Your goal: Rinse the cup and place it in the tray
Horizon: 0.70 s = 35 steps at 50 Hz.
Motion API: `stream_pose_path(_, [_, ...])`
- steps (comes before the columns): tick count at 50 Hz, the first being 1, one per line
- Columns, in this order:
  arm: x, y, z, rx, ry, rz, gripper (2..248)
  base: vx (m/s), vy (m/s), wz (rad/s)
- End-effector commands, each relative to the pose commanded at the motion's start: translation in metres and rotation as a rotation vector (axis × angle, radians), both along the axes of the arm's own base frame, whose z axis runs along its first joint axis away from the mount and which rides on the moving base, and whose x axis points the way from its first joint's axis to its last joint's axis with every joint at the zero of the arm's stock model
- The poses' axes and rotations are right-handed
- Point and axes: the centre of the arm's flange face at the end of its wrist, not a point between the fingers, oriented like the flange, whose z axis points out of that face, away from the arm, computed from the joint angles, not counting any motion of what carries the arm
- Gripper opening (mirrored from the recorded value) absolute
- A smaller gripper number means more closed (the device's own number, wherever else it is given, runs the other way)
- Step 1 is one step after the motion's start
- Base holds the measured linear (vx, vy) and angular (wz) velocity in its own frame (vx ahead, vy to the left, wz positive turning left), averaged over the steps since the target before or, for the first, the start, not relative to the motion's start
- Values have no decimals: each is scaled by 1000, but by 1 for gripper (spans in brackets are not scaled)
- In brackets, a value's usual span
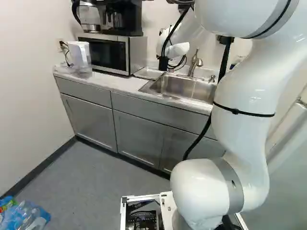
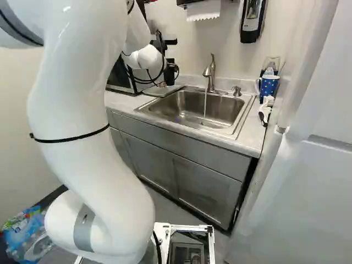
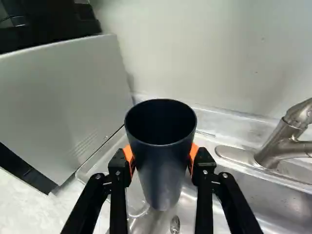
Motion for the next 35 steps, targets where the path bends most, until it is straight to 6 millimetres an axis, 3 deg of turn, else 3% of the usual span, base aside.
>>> stream_pose_path(35, [60,45,-41,0,4,67,124,0,0,0])
